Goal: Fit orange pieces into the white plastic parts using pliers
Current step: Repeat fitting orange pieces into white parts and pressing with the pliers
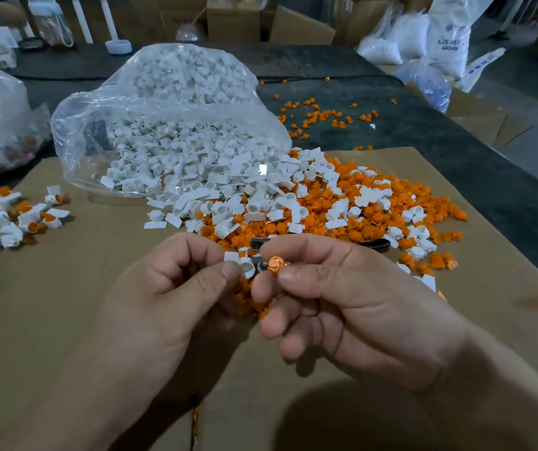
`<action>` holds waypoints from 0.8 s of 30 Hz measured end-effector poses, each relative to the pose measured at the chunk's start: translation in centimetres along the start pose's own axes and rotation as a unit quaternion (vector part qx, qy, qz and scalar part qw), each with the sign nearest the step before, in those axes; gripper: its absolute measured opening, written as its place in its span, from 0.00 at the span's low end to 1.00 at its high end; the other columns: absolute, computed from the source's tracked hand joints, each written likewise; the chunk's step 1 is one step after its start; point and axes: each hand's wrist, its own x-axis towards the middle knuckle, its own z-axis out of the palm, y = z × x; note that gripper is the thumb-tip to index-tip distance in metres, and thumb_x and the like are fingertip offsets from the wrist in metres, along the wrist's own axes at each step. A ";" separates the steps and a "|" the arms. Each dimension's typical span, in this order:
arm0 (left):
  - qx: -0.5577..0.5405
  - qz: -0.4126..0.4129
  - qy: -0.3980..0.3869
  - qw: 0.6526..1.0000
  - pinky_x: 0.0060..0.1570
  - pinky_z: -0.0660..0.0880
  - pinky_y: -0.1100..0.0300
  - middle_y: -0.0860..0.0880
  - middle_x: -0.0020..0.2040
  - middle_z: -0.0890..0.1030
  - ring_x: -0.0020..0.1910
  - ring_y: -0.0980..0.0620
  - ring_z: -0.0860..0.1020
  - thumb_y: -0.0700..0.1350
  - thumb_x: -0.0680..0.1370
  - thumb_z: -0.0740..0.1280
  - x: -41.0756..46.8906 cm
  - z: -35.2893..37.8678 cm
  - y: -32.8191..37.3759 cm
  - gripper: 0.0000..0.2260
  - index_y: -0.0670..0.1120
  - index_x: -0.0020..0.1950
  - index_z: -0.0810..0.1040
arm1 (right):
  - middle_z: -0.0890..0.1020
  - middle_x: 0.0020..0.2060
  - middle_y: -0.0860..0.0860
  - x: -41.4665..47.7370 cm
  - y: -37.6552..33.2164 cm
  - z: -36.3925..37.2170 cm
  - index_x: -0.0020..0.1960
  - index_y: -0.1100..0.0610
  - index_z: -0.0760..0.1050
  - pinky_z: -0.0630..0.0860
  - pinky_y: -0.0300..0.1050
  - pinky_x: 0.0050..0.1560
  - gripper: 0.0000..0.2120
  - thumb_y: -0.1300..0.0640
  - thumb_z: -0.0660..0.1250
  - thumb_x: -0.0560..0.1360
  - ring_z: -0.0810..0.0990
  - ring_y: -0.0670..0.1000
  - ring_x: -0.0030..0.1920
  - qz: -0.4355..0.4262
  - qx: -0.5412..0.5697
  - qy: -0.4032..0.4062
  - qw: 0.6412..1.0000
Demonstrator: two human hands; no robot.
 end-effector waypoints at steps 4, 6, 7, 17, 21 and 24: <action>-0.025 0.006 -0.002 1.000 0.28 0.76 0.61 0.45 0.32 0.80 0.30 0.51 0.79 0.53 0.66 0.75 -0.1 0.6 0.3 0.10 0.51 0.44 0.83 | 0.81 0.43 0.62 0.1 0.3 -0.1 0.56 0.61 0.78 0.81 0.44 0.32 0.11 0.65 0.67 0.74 0.83 0.56 0.36 -0.019 -0.030 0.006 0.999; -0.038 0.001 -0.003 0.999 0.29 0.76 0.62 0.48 0.33 0.81 0.31 0.52 0.80 0.52 0.65 0.74 -0.1 0.8 0.4 0.12 0.53 0.47 0.84 | 0.81 0.43 0.61 0.2 0.4 -0.2 0.55 0.61 0.79 0.80 0.44 0.32 0.10 0.64 0.67 0.73 0.82 0.55 0.35 -0.032 -0.045 0.014 0.998; -0.039 -0.001 -0.006 0.999 0.29 0.77 0.63 0.49 0.33 0.81 0.31 0.52 0.80 0.51 0.65 0.75 -0.1 0.9 0.5 0.13 0.53 0.48 0.85 | 0.81 0.42 0.60 0.2 0.5 -0.2 0.54 0.61 0.79 0.80 0.43 0.31 0.10 0.63 0.68 0.73 0.82 0.54 0.34 -0.040 -0.056 0.020 0.997; -0.018 -0.043 0.003 0.999 0.30 0.77 0.56 0.40 0.33 0.81 0.29 0.45 0.79 0.47 0.65 0.76 -0.2 1.0 0.8 0.09 0.48 0.44 0.84 | 0.81 0.33 0.53 -0.2 1.6 0.0 0.56 0.42 0.78 0.80 0.53 0.33 0.10 0.50 0.61 0.77 0.80 0.51 0.31 -0.164 -0.404 0.152 0.887; -0.002 -0.034 0.008 0.999 0.30 0.78 0.53 0.38 0.33 0.81 0.29 0.45 0.80 0.47 0.66 0.75 -0.4 1.3 1.1 0.08 0.48 0.43 0.83 | 0.81 0.36 0.45 -0.6 1.6 0.6 0.53 0.42 0.76 0.80 0.44 0.35 0.07 0.51 0.61 0.80 0.81 0.45 0.35 -0.219 -0.551 0.170 0.787; -0.001 -0.030 0.005 1.000 0.27 0.77 0.55 0.38 0.33 0.81 0.29 0.46 0.80 0.46 0.67 0.75 -0.5 1.6 1.1 0.07 0.48 0.43 0.83 | 0.77 0.37 0.41 -0.5 1.3 1.1 0.51 0.43 0.75 0.76 0.38 0.41 0.08 0.47 0.57 0.78 0.78 0.41 0.42 -0.225 -0.664 0.177 0.690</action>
